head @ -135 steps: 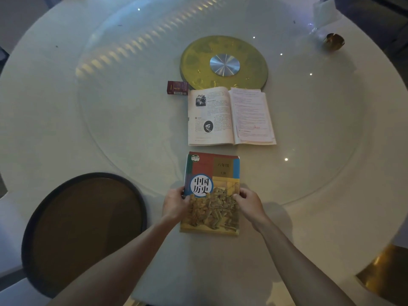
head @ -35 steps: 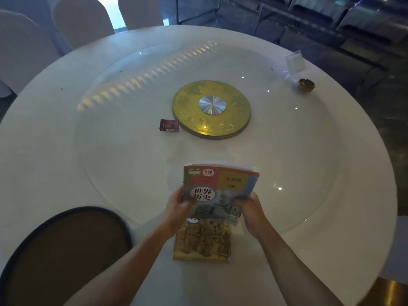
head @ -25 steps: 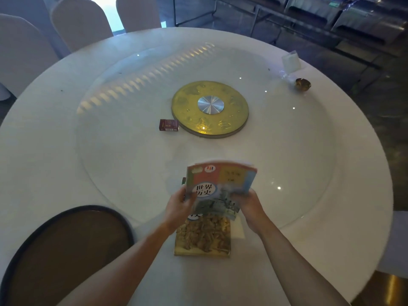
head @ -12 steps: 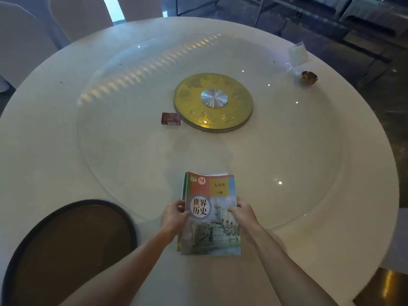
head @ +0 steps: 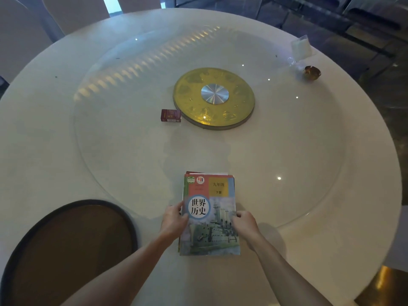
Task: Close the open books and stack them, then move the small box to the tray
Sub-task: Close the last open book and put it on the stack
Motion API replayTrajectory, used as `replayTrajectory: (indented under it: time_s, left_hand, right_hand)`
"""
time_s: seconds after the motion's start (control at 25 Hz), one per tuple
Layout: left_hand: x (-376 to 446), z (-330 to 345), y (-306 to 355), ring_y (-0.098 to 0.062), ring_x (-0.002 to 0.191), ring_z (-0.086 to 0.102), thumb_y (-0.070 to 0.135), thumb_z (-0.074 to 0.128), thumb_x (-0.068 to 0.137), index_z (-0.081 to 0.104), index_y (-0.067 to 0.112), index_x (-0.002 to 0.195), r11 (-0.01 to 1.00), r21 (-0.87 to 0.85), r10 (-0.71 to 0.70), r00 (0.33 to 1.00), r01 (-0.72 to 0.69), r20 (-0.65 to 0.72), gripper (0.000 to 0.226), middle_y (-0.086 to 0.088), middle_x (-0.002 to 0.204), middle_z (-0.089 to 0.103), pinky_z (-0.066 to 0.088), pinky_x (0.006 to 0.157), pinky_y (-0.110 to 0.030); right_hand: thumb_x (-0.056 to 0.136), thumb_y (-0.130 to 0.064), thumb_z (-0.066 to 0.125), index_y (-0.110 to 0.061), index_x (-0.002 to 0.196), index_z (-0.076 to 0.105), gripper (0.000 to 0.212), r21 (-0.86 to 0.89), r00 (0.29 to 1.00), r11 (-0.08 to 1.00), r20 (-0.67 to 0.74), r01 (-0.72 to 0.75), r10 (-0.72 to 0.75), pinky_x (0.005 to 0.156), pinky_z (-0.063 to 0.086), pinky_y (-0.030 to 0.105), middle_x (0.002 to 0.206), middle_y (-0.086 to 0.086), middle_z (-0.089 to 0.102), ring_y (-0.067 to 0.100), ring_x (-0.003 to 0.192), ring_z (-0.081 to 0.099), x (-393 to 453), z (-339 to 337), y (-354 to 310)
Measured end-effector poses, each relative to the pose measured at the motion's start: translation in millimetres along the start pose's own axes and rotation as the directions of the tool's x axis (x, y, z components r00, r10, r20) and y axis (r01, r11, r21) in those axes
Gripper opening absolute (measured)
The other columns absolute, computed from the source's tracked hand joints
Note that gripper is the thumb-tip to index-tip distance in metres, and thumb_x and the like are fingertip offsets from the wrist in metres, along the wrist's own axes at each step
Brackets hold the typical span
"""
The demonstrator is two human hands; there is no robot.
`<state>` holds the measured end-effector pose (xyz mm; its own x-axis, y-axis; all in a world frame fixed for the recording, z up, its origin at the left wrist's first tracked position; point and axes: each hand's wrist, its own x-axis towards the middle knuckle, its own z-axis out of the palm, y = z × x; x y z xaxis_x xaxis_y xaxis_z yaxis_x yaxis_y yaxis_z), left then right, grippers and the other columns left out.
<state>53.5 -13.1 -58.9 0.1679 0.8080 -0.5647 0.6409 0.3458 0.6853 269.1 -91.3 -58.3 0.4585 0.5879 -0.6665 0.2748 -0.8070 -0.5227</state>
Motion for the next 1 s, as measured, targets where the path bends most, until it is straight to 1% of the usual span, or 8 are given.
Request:
replayTrajectory:
  time_s: [0.08, 0.16, 0.32, 0.44, 0.56, 0.72, 0.84, 1.0]
  left_hand:
    - [1.9, 3.1, -3.2, -0.014, 0.083, 0.069, 0.002, 0.053, 0.091, 0.071, 0.013, 0.121, 0.998, -0.036, -0.05, 0.999, 0.05, 0.014, 0.037, -0.005, 0.107, 0.075, 0.057, 0.058, -0.025]
    - [4.5, 6.7, -6.6, -0.019, 0.09, 0.069, 0.007, 0.053, 0.089, 0.072, 0.013, 0.115, 0.995, -0.063, -0.081, 0.996, 0.082, 0.022, 0.033, -0.007, 0.109, 0.073, 0.059, 0.066, -0.032]
    - [10.1, 8.1, -8.1, -0.021, 0.095, 0.066, 0.022, 0.056, 0.078, 0.067, 0.025, 0.12, 0.996, -0.031, -0.077, 0.996, 0.079, 0.038, 0.043, -0.006, 0.114, 0.06, 0.061, 0.075, -0.036]
    - [19.0, 4.1, -7.5, -0.021, 0.095, 0.067, 0.017, 0.063, 0.072, 0.066, 0.03, 0.123, 0.993, -0.067, -0.091, 0.993, 0.096, 0.075, 0.053, -0.006, 0.115, 0.059, 0.063, 0.074, -0.036]
    - [31.6, -1.8, -3.2, -0.022, 0.094, 0.07, 0.017, 0.066, 0.066, 0.069, 0.03, 0.118, 0.986, -0.109, -0.117, 0.989, 0.127, 0.094, 0.054, -0.008, 0.118, 0.061, 0.063, 0.069, -0.032]
    - [53.1, -9.4, 9.5, -0.021, 0.098, 0.068, 0.018, 0.069, 0.06, 0.07, 0.03, 0.115, 0.977, -0.148, -0.14, 0.985, 0.153, 0.095, 0.056, -0.008, 0.119, 0.065, 0.055, 0.063, -0.024]
    - [62.4, -22.6, 30.7, -0.019, 0.095, 0.07, 0.009, 0.071, 0.067, 0.071, 0.023, 0.114, 0.973, -0.181, -0.131, 0.988, 0.145, 0.087, 0.049, -0.006, 0.114, 0.071, 0.053, 0.063, -0.024]
    - [80.9, -35.1, 47.6, -0.015, 0.088, 0.071, 0.004, 0.071, 0.075, 0.071, 0.019, 0.114, 0.972, -0.202, -0.11, 0.991, 0.122, 0.073, 0.042, -0.002, 0.104, 0.076, 0.051, 0.061, -0.022]
  right_hand:
    - [0.099, -0.009, 0.042, -0.02, 0.063, 0.031, 0.039, -0.021, 1.0, 1.0, -0.027, -0.009, 0.008, 0.056, 0.024, 0.031, 0.057, -0.008, 0.035, 0.016, 0.05, 0.03, -0.1, 3.1, 0.3]
    - [0.1, -0.009, 0.041, -0.019, 0.062, 0.033, 0.04, -0.033, 0.999, 0.999, -0.049, -0.005, 0.003, 0.055, 0.024, 0.031, 0.055, -0.01, 0.036, 0.016, 0.049, 0.032, 0.5, 5.0, 0.1]
    - [0.104, -0.019, 0.046, -0.018, 0.063, 0.037, 0.041, -0.041, 0.998, 0.999, -0.063, 0.016, -0.019, 0.052, 0.031, 0.03, 0.054, -0.003, 0.038, 0.016, 0.049, 0.036, 4.5, 7.5, -2.1]
    - [0.101, -0.021, 0.048, -0.018, 0.063, 0.041, 0.039, -0.024, 0.999, 1.0, -0.048, 0.007, -0.008, 0.056, 0.038, 0.032, 0.056, -0.001, 0.042, 0.018, 0.052, 0.04, 13.3, 5.4, -9.1]
    - [0.096, -0.017, 0.05, -0.019, 0.061, 0.039, 0.036, -0.015, 1.0, 1.0, -0.029, 0.011, -0.011, 0.057, 0.032, 0.032, 0.054, -0.002, 0.04, 0.019, 0.052, 0.037, 21.0, 0.6, -20.4]
    - [0.094, -0.011, 0.048, -0.018, 0.063, 0.034, 0.035, 0.015, 1.0, 0.999, -0.01, 0.028, -0.028, 0.052, 0.024, 0.029, 0.055, -0.002, 0.034, 0.016, 0.048, 0.03, 31.0, -2.6, -42.2]
    - [0.092, -0.009, 0.049, -0.02, 0.059, 0.032, 0.039, 0.035, 0.999, 0.999, -0.005, 0.038, -0.038, 0.05, 0.025, 0.028, 0.053, -0.004, 0.034, 0.015, 0.047, 0.033, 40.6, -6.6, -60.9]
    - [0.092, -0.007, 0.051, -0.019, 0.057, 0.035, 0.041, 0.056, 0.998, 0.996, 0.006, 0.063, -0.063, 0.039, 0.028, 0.02, 0.05, -0.007, 0.037, 0.01, 0.042, 0.035, 57.5, -13.0, -82.9]
